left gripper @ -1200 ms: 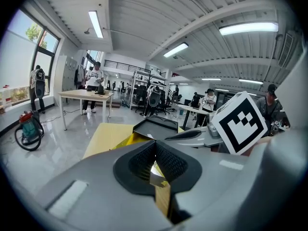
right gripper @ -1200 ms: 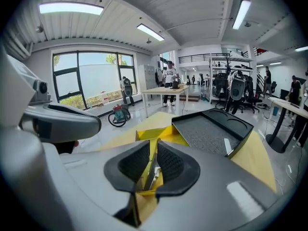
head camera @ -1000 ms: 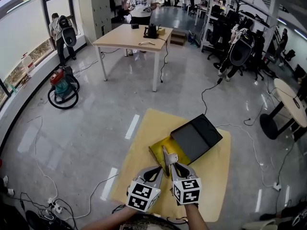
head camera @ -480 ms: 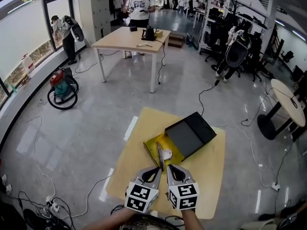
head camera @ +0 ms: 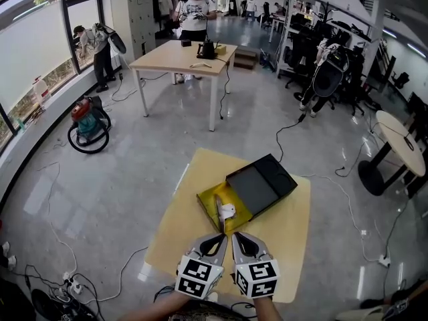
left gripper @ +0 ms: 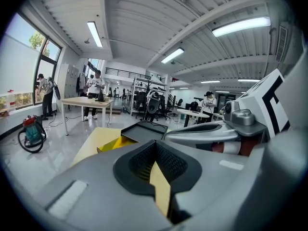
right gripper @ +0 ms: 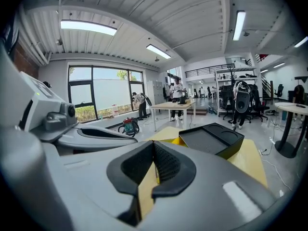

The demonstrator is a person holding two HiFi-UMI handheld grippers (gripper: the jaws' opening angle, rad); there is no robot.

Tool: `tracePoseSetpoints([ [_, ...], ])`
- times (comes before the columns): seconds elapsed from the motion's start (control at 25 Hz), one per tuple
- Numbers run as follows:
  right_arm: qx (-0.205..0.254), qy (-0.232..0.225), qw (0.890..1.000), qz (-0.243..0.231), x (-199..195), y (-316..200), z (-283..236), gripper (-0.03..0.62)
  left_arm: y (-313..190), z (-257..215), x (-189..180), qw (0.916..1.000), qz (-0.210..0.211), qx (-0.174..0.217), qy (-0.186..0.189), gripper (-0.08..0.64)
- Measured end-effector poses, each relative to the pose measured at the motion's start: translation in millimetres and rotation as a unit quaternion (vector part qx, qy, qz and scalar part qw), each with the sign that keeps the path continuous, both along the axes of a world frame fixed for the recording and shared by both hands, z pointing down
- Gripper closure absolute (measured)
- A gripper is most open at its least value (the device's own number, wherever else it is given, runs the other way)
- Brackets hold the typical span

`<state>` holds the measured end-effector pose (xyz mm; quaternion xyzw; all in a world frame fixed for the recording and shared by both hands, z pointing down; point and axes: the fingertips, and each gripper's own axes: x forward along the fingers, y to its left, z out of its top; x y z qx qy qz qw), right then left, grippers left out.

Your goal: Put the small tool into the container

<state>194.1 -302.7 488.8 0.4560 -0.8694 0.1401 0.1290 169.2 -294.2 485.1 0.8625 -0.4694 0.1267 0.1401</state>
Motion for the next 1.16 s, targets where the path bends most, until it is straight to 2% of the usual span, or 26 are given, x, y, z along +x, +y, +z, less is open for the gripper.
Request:
tracePoseSetpoints([
  [0.28,0.006,-0.004,1.000,-0.003,20.6,48.5,-16.7,0.588,47.6,-17.7,21.7,1.0000,-0.002,0.007,0.002,0.549],
  [0.44,0.007,-0.006,1.000,-0.006,40.2,59.8,-18.5,0.586,58.7,-18.9,40.4,0.9999,-0.007,0.007,0.001,0.549],
  [0.68,0.008,-0.009,1.000,-0.009,25.8,89.8,-17.9,0.586,88.6,-19.5,24.3,0.9999,-0.012,0.012,-0.002,0.549],
  [0.84,0.008,-0.010,1.000,-0.013,34.7,73.1,-32.6,0.587,73.4,-33.0,35.1,0.9999,-0.013,0.008,0.000,0.549],
  [0.96,0.007,-0.010,1.000,-0.015,40.7,71.2,-23.0,0.587,71.8,-23.7,41.6,0.9999,-0.013,0.008,-0.003,0.549],
  [1.16,0.007,-0.011,1.000,-0.014,23.1,106.6,-14.3,0.587,108.1,-15.2,23.8,0.9999,-0.011,0.009,-0.004,0.549],
])
